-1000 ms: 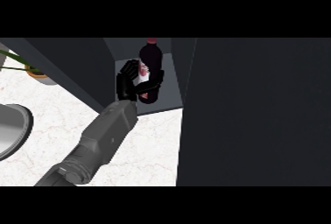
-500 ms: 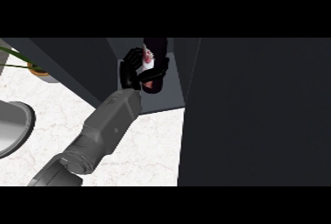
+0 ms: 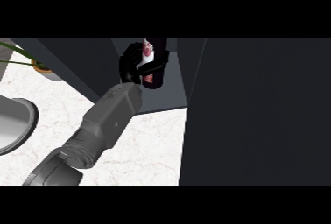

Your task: Pick up the wine, place it into the cabinet and close the cabinet

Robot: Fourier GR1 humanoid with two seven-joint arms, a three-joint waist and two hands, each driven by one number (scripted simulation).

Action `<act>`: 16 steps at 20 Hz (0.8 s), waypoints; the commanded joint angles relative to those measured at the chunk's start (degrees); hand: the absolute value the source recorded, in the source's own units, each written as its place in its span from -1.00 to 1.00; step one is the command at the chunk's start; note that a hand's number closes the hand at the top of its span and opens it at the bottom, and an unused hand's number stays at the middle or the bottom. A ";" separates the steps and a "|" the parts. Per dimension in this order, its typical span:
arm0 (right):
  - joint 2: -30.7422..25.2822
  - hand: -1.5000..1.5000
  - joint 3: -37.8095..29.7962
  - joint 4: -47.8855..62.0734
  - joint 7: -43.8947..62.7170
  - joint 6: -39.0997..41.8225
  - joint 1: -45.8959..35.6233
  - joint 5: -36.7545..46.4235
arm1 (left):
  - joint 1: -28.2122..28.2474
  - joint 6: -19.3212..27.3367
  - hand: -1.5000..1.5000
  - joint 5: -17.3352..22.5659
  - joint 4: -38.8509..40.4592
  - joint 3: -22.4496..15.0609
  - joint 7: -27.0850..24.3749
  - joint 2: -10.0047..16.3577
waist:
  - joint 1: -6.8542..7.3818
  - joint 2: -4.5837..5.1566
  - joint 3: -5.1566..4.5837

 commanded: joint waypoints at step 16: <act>0.69 -1.00 0.72 -1.74 -0.41 0.45 0.66 -0.74 | 2.40 14.73 1.00 -10.96 3.66 -10.16 1.43 5.87 | -1.21 0.92 -0.09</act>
